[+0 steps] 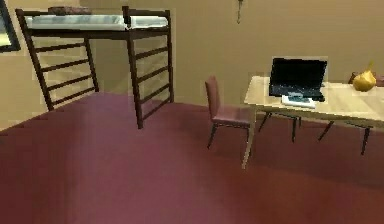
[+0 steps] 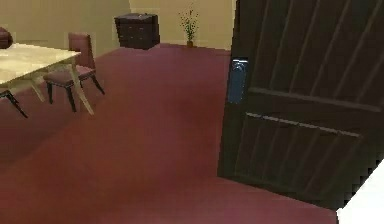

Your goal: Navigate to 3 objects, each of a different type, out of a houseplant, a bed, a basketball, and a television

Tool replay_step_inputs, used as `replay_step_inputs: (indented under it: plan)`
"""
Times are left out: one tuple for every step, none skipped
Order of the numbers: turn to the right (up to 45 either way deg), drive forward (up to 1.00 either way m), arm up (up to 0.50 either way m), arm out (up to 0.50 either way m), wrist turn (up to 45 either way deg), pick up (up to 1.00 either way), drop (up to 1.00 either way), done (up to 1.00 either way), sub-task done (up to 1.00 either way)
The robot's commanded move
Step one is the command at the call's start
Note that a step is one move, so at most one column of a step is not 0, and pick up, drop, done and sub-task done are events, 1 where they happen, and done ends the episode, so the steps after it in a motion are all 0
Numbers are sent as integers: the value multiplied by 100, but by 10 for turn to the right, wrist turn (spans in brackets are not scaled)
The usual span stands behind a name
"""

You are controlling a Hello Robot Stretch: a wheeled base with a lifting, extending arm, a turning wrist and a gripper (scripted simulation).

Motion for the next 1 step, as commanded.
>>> replay_step_inputs:
  plan:
    - [210, 0, 0, 0, 0, 0, 0, 0, 0]
